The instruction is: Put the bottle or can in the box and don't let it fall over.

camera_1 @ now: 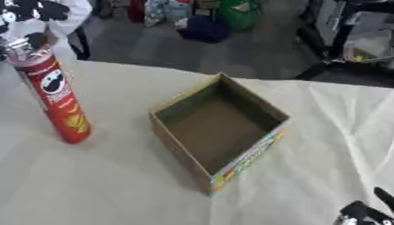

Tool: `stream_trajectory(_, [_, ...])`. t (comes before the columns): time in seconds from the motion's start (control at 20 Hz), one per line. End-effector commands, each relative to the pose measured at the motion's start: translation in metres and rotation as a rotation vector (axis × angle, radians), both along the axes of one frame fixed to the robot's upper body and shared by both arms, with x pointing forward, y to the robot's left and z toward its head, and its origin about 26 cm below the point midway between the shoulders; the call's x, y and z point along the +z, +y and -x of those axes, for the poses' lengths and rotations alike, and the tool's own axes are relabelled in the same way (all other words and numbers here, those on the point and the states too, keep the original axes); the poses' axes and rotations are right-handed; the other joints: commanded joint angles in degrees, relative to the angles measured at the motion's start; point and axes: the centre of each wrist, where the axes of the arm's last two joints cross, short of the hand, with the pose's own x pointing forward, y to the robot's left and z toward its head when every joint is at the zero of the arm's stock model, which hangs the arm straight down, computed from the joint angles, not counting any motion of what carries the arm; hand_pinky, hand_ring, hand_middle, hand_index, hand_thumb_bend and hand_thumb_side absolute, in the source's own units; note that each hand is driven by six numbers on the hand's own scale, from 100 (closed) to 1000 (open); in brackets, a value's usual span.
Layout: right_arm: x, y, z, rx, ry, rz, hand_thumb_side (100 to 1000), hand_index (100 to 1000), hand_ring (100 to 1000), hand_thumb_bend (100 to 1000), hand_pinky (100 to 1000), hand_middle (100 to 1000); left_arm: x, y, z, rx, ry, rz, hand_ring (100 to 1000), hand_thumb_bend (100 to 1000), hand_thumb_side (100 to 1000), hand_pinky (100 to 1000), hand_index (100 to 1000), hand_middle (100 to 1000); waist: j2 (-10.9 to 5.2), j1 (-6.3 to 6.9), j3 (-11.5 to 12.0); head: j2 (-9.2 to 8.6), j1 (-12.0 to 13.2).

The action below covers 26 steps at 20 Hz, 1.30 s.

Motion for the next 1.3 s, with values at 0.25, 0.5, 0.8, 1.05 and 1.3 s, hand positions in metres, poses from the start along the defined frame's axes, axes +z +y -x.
stream_trajectory(0.25, [0.003, -0.001, 0.001, 0.004, -0.011, 0.004, 603, 954, 587, 100, 379, 755, 0.019, 0.002, 0.006, -0.03, 0.011, -0.073, 1000, 100, 1000, 943, 1000, 1000, -0.82, 0.15, -0.1, -1.15, -1.0])
stream_trajectory(0.5, [0.003, 0.001, 0.0, 0.003, -0.012, 0.0, 603, 954, 587, 100, 377, 755, 0.019, 0.003, 0.005, 0.006, -0.011, -0.046, 1000, 100, 1000, 938, 1000, 1000, -0.43, 0.05, -0.3, -1.13, -0.8])
stream_trajectory(0.8, [0.005, 0.003, -0.001, 0.005, -0.015, -0.004, 604, 954, 586, 100, 376, 754, 0.013, 0.002, 0.002, 0.071, -0.059, 0.009, 1000, 100, 1000, 939, 1000, 1000, 0.12, -0.02, -0.4, -1.05, -0.5])
stream_trajectory(1.05, [0.006, 0.004, -0.002, 0.006, -0.018, -0.008, 605, 955, 586, 100, 374, 754, 0.008, 0.0, 0.0, 0.12, -0.086, 0.001, 1000, 100, 1000, 983, 1000, 1000, 0.43, -0.03, -0.5, -1.09, -0.3])
stream_trajectory(1.3, [0.006, 0.005, -0.003, 0.006, -0.019, -0.012, 606, 955, 585, 100, 373, 754, 0.005, 0.001, -0.003, 0.172, -0.105, 0.013, 1000, 100, 1000, 985, 1000, 1000, 0.71, -0.08, -0.6, -1.2, -0.2])
